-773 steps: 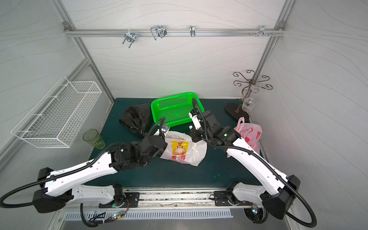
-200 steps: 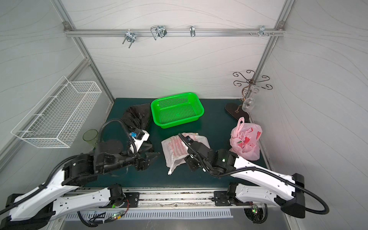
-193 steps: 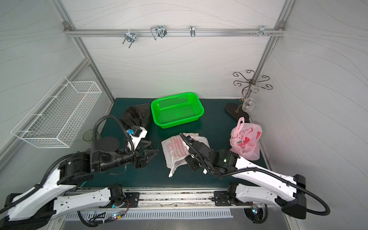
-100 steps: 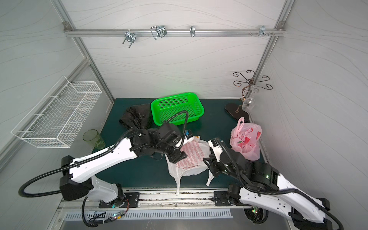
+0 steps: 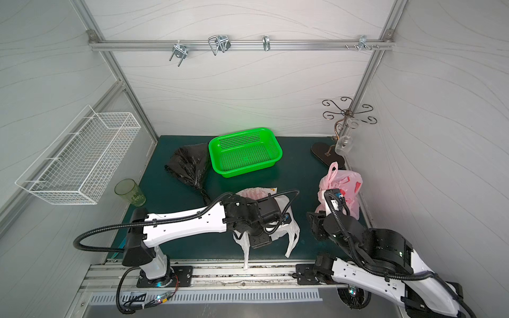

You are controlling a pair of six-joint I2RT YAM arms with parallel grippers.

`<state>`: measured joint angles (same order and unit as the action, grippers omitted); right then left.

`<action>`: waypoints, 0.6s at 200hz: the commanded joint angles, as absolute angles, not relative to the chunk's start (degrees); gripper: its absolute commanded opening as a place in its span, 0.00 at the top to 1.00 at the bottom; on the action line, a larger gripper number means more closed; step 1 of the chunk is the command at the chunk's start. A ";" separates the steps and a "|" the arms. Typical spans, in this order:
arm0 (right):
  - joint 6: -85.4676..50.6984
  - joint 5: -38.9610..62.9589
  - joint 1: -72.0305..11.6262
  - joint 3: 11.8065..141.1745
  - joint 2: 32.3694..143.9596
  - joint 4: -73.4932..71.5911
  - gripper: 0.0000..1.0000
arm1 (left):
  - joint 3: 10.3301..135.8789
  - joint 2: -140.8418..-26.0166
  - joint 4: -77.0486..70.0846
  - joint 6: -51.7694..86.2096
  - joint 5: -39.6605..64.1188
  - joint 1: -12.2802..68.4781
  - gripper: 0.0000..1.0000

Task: Untie the knot of a plastic bag & take out the apple
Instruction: Untie the plastic bag at the center of the board.

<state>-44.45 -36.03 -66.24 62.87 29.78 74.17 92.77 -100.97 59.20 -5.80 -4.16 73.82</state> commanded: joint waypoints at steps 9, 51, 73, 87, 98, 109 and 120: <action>-46.69 -38.81 -65.92 63.17 29.88 77.15 0.50 | 94.97 -103.03 60.18 -5.85 -12.43 74.08 0.40; -46.02 -39.33 -65.92 63.09 28.48 77.47 0.53 | 94.56 -104.92 58.78 -7.36 -9.67 74.03 0.39; -45.86 -39.62 -65.92 63.05 28.38 77.22 0.54 | 95.24 -106.67 58.86 -7.90 -6.69 74.03 0.41; -45.29 -39.64 -65.91 62.85 28.17 76.77 0.55 | 95.62 -107.52 58.99 -7.99 -5.26 74.04 0.44; -45.02 -39.76 -65.92 62.67 28.12 76.48 0.56 | 95.54 -108.15 58.97 -7.99 -5.10 74.04 0.47; -44.78 -39.75 -65.91 62.51 28.04 76.29 0.57 | 95.32 -108.70 59.09 -8.06 -5.96 73.95 0.50; -44.58 -39.75 -65.92 62.40 27.86 76.13 0.58 | 94.98 -109.35 59.15 -7.89 -7.71 73.71 0.56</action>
